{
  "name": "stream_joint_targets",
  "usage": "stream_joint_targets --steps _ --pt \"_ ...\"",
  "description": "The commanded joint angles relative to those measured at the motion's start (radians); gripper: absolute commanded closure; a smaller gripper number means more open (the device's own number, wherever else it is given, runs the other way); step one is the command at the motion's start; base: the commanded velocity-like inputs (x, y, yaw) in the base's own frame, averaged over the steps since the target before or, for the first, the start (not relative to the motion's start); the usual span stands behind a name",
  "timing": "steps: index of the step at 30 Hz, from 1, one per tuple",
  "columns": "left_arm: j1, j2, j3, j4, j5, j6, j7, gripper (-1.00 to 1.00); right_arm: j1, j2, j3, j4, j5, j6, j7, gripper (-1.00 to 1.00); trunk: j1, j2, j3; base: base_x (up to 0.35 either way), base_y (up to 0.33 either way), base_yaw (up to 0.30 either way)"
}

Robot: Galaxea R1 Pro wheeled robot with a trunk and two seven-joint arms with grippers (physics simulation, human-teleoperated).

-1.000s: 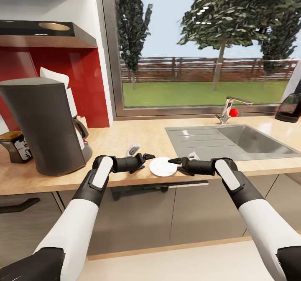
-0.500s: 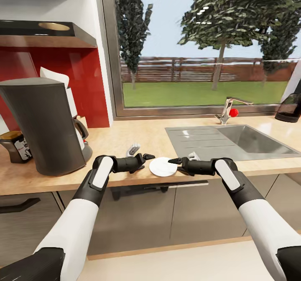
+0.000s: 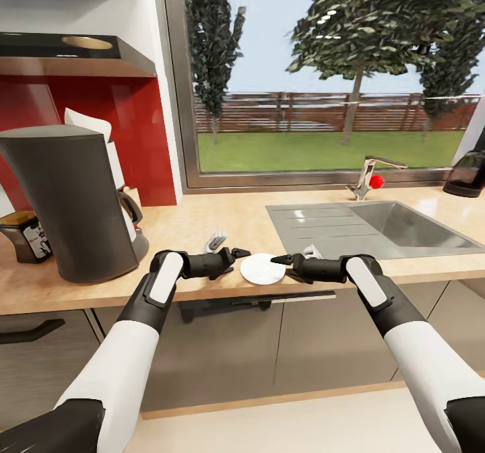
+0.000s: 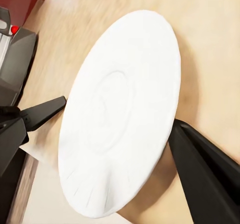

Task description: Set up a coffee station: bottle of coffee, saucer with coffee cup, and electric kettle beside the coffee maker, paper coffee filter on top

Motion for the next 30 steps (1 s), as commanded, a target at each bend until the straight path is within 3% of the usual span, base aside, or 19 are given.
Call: stream_joint_targets --steps 1,10,18,30 --pt "0.0 -0.001 0.003 0.001 -0.021 0.008 -0.005 -1.0 -0.001 -0.001 0.002 0.0 0.017 0.001 0.009 -1.0 0.0 0.0 -0.001 0.0 0.0 0.0" --pt "0.0 -0.001 -0.002 0.001 -0.021 0.009 -0.006 -1.0 -0.001 0.0 0.002 0.0 0.017 0.0 0.009 -1.0 0.0 0.0 -0.001 0.0 0.0 0.0" --pt "0.0 -0.001 -0.038 0.0 -0.018 0.009 -0.009 -1.0 -0.001 0.005 0.002 0.0 0.017 0.0 0.009 -1.0 0.0 0.0 -0.001 0.0 0.0 0.0" --pt "0.0 -0.001 -0.042 -0.01 -0.018 0.008 -0.009 -1.0 -0.001 0.012 0.002 0.0 0.017 0.0 0.009 -1.0 0.0 0.0 -0.001 0.0 0.0 0.0"
